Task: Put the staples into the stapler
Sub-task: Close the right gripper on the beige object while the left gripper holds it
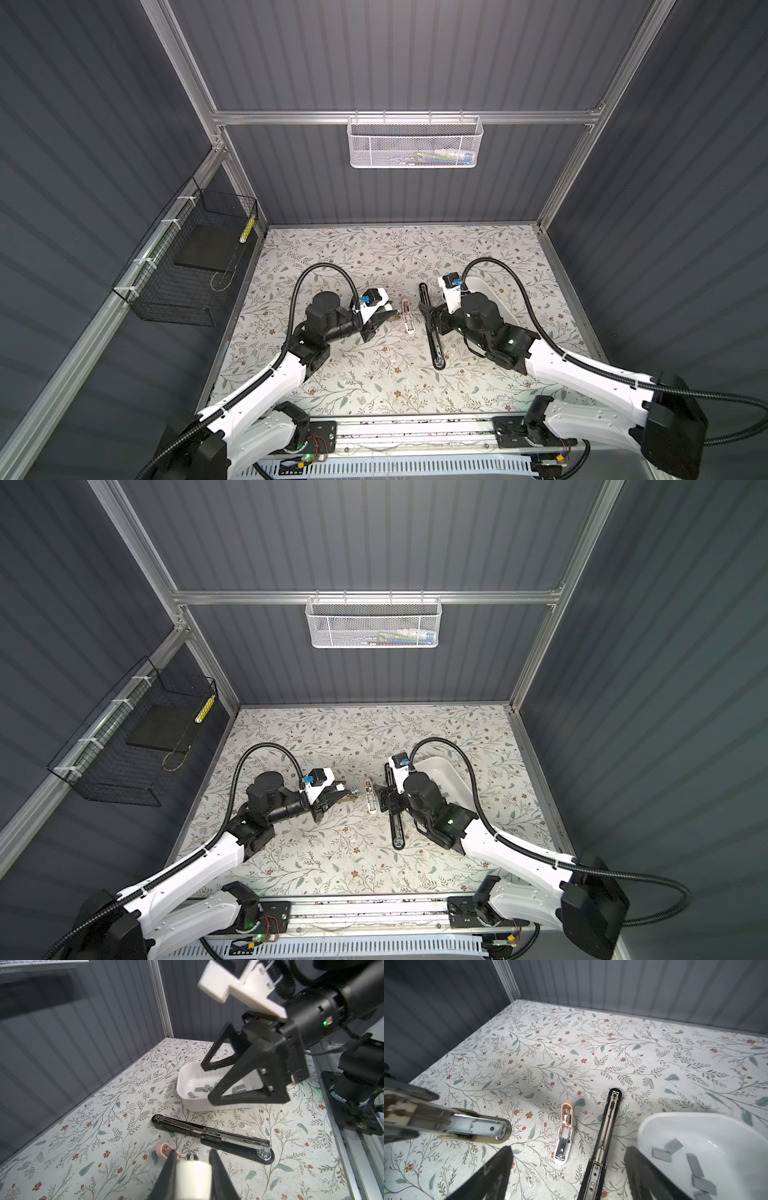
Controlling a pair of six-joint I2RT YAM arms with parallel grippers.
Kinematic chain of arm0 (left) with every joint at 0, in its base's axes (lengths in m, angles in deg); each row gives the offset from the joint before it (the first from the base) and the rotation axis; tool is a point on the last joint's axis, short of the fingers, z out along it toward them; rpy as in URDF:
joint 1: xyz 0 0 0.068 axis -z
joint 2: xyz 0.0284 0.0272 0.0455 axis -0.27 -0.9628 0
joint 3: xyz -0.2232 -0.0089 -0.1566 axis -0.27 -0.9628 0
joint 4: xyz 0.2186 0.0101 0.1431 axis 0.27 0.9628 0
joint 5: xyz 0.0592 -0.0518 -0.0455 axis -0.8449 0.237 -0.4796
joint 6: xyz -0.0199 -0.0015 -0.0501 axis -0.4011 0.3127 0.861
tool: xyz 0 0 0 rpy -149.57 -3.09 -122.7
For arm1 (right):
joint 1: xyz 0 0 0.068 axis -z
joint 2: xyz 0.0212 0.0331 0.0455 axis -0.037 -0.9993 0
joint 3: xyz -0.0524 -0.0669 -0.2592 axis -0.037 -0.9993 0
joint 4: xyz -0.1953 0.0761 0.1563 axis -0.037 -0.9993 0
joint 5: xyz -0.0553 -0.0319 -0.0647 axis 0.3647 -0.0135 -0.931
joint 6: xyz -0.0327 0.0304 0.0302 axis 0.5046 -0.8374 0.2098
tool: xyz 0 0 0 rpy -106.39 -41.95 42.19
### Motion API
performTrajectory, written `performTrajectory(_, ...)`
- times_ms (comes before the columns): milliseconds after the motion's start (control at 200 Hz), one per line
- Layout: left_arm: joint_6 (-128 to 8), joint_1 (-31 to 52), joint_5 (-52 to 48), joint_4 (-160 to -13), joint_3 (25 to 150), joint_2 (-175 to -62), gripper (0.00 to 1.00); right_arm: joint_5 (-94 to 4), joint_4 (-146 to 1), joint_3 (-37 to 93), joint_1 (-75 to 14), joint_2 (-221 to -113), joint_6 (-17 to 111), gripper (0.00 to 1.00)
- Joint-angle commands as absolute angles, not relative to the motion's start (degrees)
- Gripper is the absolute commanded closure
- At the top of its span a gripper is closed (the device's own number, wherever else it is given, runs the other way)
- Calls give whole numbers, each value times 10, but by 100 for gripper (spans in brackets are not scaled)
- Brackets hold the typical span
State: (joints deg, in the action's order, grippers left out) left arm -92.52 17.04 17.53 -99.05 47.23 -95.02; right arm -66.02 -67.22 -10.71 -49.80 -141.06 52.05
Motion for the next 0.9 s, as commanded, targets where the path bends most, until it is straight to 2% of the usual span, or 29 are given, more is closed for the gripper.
performTrajectory(0,-909,174,173,-952,508,-946,100,-592,-639,-110,-498,-1362,586,22)
performTrajectory(170,-896,157,195,-980,499,-958,100,-483,-603,-129,-498,-1351,641,34)
performTrajectory(300,-878,110,260,-980,517,-1010,100,-422,-605,-118,-498,-1378,661,37)
performTrajectory(425,-889,111,313,-996,519,-1015,100,-363,-618,-99,-498,-1414,673,37)
performTrajectory(575,-905,111,362,-1036,484,-951,100,-295,-636,-77,-498,-1450,678,34)
performTrajectory(705,-904,113,397,-1110,448,-925,100,-270,-626,-81,-498,-1460,682,31)
performTrajectory(890,-917,122,455,-1084,475,-947,100,-264,-637,-73,-499,-1463,683,28)
